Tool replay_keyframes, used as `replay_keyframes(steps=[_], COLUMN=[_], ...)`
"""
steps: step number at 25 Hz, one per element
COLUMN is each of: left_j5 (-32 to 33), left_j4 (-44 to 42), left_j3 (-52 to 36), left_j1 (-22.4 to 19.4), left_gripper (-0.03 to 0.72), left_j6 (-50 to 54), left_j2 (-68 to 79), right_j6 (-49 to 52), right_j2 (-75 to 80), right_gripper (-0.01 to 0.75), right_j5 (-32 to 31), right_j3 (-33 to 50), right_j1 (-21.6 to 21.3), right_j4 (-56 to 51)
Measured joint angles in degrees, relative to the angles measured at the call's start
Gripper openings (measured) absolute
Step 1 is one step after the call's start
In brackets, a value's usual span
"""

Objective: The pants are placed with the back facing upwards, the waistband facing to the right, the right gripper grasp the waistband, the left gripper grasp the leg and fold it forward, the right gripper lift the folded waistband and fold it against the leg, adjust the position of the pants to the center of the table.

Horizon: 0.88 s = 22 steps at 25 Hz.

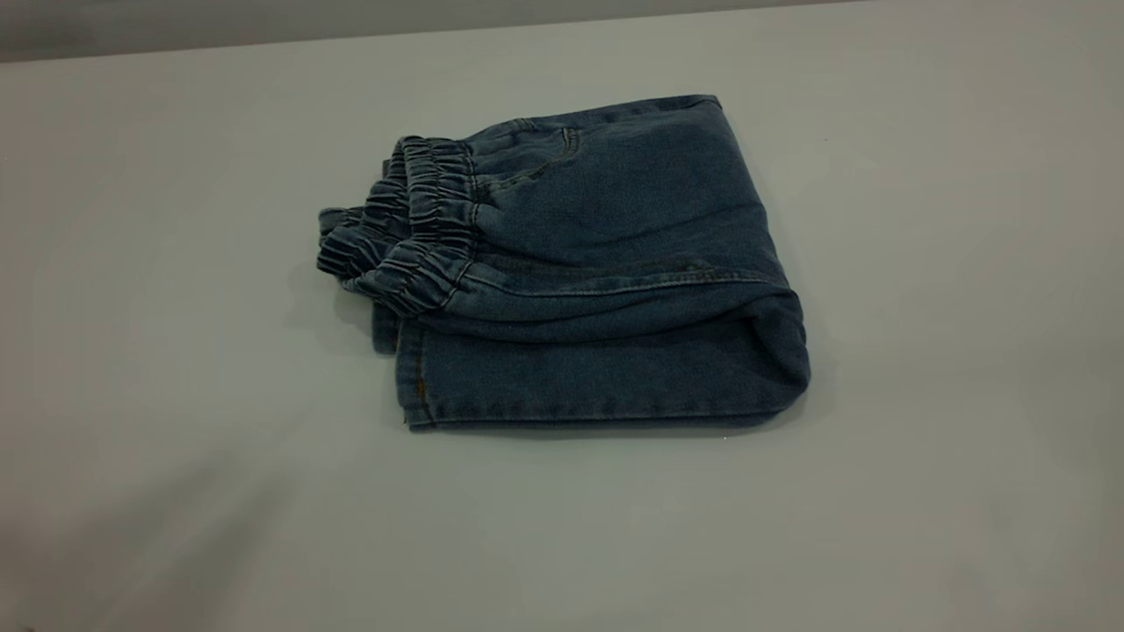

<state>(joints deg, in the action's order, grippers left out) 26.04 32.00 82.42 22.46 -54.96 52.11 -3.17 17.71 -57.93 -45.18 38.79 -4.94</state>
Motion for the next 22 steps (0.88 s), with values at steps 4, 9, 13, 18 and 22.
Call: replay_keyframes(steps=[4,9,13,18,22], left_j5=[1.8,5.7,5.8,10.4,13.4], left_j4=[-0.1,-0.7,-0.6,-0.5,-0.6], left_j3=[0.0,-0.9,-5.5,-13.8,-20.4], left_j1=[0.0,0.0,0.0,0.0,0.0], left_gripper=[0.307,0.307,0.307,0.307,0.307], left_j6=[0.9,3.2,3.1,3.5,5.8], left_j2=[-1.6,-5.1,-9.5,-16.1,-20.2], right_j6=[0.1,0.7,0.7,0.7,0.7], right_j2=[-8.3,-15.0,-15.3,-15.3,-15.3], right_gripper=[0.092,0.092,0.099,0.103,0.104], right_j5=[-0.2,-2.6,-3.9,-4.1,-4.1], right_j3=[9.2,15.1,15.2,15.2,15.2], right_j1=[0.0,0.0,0.0,0.0,0.0], right_j4=[0.0,-0.2,-0.2,-0.4,-0.4])
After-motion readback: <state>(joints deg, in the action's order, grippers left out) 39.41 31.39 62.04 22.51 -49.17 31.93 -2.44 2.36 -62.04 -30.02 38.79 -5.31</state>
